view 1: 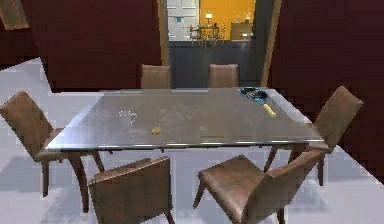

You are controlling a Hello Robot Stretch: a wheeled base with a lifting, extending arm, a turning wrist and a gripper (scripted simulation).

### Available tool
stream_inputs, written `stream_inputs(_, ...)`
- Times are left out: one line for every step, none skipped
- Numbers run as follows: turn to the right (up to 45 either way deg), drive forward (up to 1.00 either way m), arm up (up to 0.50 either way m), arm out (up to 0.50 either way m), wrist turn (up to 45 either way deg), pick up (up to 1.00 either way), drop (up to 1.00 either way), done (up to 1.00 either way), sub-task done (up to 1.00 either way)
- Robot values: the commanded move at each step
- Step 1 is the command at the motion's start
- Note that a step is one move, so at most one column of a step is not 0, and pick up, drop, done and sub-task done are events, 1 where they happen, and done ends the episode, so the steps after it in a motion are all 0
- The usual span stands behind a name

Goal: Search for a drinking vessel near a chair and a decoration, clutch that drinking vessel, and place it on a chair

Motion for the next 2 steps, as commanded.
stream_inputs(0.0,0.5,0.0,0.0,0.0,0.0,0.0,0.0,0.0)
stream_inputs(-45.0,0.0,0.0,0.0,0.0,0.0,0.0,0.0,0.0)
